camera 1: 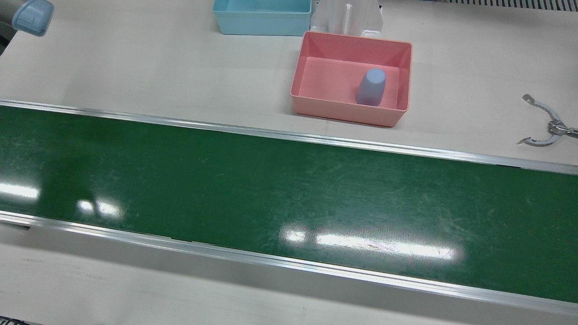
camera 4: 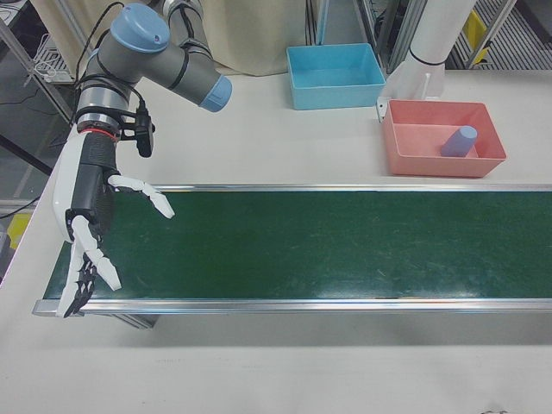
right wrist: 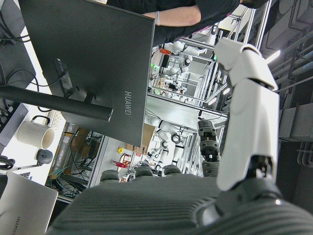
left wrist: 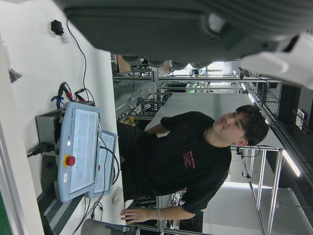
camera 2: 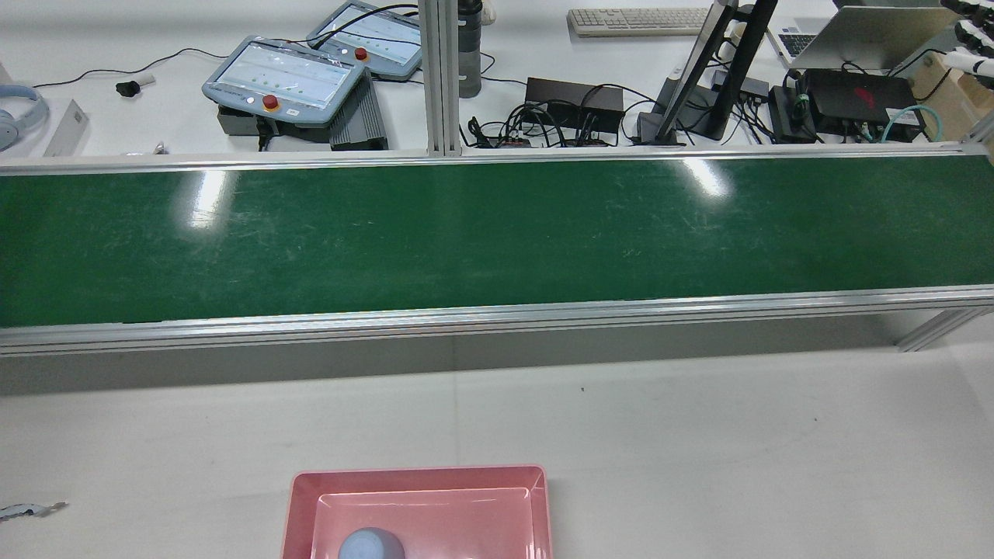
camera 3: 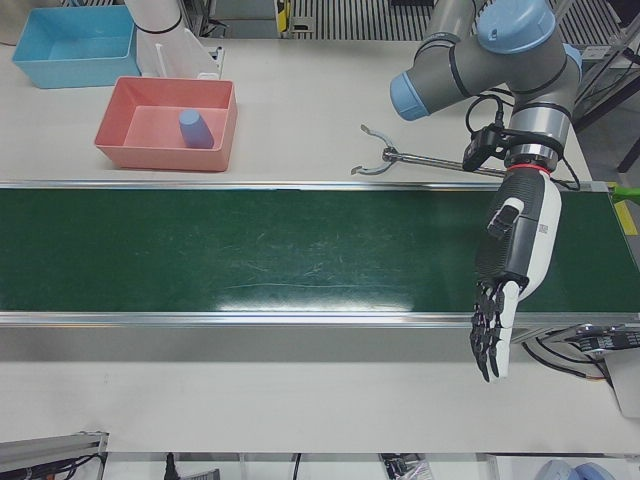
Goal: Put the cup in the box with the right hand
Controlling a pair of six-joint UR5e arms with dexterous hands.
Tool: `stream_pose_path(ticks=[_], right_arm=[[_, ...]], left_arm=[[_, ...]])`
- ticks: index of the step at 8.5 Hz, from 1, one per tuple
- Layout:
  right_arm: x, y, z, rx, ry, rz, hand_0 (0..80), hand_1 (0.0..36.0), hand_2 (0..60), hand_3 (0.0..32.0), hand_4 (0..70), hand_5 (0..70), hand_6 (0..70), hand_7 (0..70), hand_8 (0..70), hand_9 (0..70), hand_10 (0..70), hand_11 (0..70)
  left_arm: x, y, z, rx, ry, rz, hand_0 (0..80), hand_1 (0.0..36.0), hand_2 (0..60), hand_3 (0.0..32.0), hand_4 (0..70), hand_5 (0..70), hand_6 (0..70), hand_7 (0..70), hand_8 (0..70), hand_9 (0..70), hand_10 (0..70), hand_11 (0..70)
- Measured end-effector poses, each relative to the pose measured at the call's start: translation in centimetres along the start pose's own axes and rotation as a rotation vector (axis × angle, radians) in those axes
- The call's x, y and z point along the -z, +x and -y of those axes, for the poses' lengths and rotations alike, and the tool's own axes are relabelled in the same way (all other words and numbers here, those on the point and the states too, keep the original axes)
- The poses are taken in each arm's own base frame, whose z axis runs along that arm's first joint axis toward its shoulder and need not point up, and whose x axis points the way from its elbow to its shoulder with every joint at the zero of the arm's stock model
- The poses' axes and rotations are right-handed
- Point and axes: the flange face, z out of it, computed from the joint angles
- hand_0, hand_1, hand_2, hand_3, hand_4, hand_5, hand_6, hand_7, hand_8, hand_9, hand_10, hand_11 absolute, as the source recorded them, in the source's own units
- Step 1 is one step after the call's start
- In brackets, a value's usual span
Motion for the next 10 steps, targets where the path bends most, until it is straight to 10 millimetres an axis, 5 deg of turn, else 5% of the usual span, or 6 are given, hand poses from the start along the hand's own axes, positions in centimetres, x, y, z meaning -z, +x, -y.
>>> stream_pose_path(ticks=[10], right_arm=[[4.2, -0.6, -1.0, -0.008, -0.008, 0.009, 56.2, 31.8, 26.6, 0.0, 0.0, 7.8, 2.6, 1.4, 0.0, 0.0, 0.0, 0.0]], left_arm=[[0.0, 0.0, 0.1, 0.0, 0.001, 0.001, 0.0, 0.0, 0.0, 0.0, 0.0, 0.0, 0.0, 0.0, 0.0, 0.0, 0.0, 0.0]])
